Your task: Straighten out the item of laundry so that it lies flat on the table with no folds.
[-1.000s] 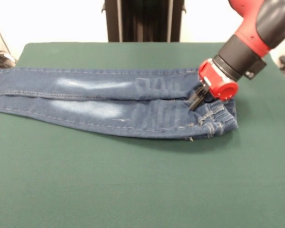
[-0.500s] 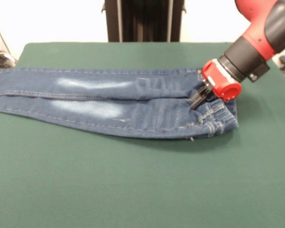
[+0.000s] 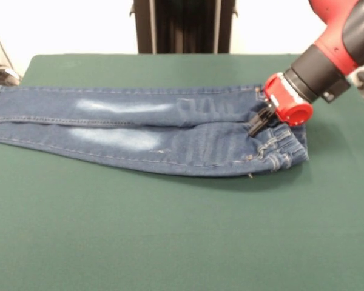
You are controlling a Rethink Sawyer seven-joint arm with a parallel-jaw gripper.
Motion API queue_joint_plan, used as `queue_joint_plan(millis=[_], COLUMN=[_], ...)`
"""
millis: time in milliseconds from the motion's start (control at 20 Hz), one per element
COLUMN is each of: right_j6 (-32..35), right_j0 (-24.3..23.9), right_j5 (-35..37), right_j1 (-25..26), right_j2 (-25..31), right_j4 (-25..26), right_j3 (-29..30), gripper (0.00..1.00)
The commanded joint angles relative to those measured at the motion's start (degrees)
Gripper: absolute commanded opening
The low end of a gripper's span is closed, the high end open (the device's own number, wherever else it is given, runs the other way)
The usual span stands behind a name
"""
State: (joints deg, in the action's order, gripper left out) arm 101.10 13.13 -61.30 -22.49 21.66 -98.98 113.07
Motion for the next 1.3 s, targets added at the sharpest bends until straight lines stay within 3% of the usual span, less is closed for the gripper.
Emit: queue_joint_plan(millis=[50, 350, 700, 1300], right_j6=[-0.6, -2.8, 0.1, -0.5], right_j0=[4.1, 4.9, 5.6, 5.4], right_j5=[14.7, 7.0, 8.0, 3.8], right_j1=[2.7, 2.5, 3.4, 3.7], right_j2=[14.6, 17.6, 17.8, 20.7], right_j4=[0.5, -7.3, -6.6, -10.1], right_j3=[0.8, -1.5, -3.0, -4.7], gripper=[0.00, 0.00, 0.00, 0.00])
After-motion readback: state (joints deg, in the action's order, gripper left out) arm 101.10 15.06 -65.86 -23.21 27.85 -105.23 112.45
